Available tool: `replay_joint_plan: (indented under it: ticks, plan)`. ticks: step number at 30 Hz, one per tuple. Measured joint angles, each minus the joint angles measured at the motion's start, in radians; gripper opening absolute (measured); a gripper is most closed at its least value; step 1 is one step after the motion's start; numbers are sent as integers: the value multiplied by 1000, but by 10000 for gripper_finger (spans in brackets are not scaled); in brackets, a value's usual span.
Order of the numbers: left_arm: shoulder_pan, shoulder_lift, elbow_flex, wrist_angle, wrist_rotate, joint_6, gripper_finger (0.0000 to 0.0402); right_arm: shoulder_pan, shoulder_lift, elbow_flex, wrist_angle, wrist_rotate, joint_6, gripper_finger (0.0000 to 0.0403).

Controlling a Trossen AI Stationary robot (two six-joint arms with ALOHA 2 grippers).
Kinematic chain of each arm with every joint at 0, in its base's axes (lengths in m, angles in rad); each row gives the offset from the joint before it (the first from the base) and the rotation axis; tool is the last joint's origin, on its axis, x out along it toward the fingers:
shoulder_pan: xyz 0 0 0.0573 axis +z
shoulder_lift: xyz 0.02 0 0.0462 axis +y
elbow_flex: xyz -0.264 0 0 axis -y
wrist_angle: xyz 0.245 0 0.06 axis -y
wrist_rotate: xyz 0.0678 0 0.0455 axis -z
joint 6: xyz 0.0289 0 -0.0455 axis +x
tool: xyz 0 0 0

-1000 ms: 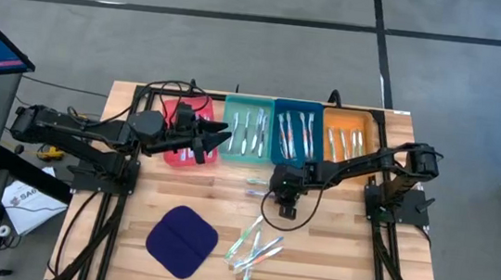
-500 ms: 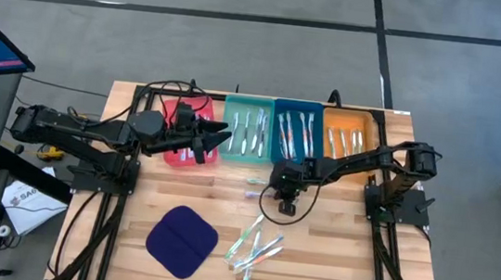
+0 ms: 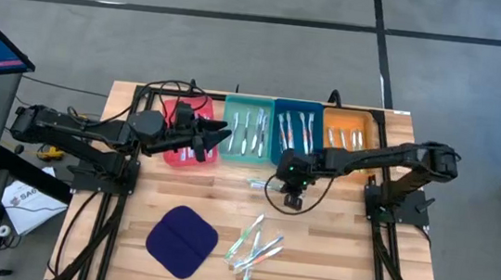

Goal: Pick & Place Toothbrushes
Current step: Put the purple toothbrush into the green bin

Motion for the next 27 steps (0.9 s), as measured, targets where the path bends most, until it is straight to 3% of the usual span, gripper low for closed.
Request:
replay_joint_plan:
  ticks: [3,10,13,21,25,27]
  plan:
    - [0,0,0,0,-7,0,209,-20,-41,43,-42,-4,6,1]
    - [0,0,0,-35,-43,0,209,-109,-74,193,-46,-12,198,0]
    - [0,0,0,-64,-60,-31,209,-155,-73,251,3,-88,320,0]
    - [13,-13,1,1,-59,-94,209,-316,-31,302,338,-393,707,3]
    - [63,17,1,-24,-49,-333,209,-357,30,298,523,-450,884,4]
    - [106,54,1,-15,15,-467,209,-351,56,302,657,-468,967,4]
